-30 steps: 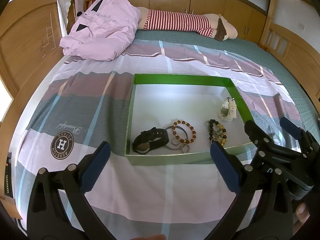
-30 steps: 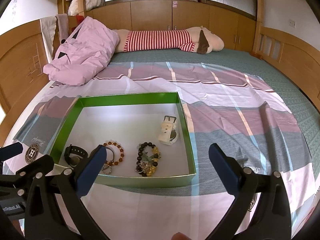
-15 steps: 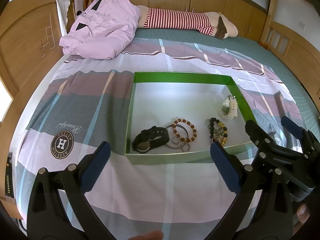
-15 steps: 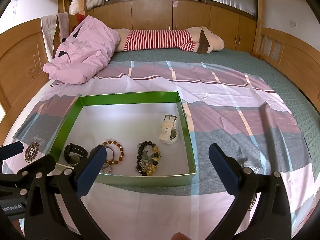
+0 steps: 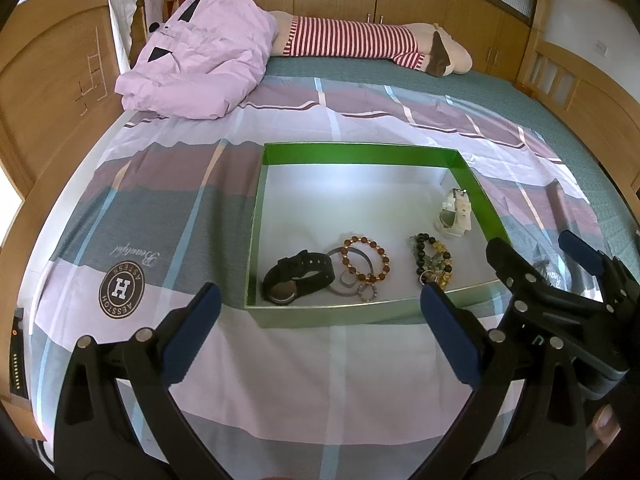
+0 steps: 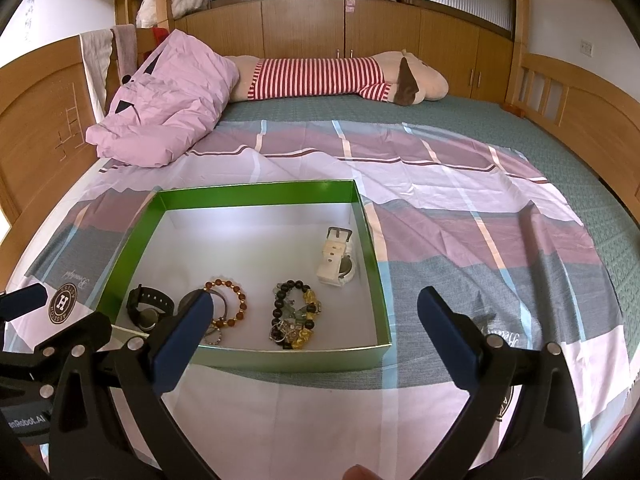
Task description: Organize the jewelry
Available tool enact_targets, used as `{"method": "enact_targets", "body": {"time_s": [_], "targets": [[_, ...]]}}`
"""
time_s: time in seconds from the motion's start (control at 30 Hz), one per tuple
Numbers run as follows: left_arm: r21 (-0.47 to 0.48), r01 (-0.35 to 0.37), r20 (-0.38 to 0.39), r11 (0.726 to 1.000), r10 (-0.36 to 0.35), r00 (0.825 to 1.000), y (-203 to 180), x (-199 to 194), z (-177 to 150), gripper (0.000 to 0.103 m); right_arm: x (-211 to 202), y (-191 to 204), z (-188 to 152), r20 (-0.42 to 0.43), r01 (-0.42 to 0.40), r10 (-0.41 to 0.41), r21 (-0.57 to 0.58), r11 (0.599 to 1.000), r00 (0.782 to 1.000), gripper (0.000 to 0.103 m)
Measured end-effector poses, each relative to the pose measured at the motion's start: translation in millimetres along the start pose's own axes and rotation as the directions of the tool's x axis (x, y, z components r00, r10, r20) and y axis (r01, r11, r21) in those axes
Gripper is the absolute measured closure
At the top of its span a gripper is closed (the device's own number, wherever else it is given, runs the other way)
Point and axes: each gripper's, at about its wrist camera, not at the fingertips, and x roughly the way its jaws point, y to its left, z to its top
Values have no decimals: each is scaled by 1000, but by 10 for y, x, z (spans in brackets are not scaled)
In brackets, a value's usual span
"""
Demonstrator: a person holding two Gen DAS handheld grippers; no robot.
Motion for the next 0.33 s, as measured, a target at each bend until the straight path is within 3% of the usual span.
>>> {"method": "enact_targets", "body": {"time_s": [0.33], "targets": [[-7, -10, -10, 1000, 10, 1000, 4, 8, 15, 2, 44, -19, -29, -8, -1, 1, -7, 1000, 1000, 1]]}}
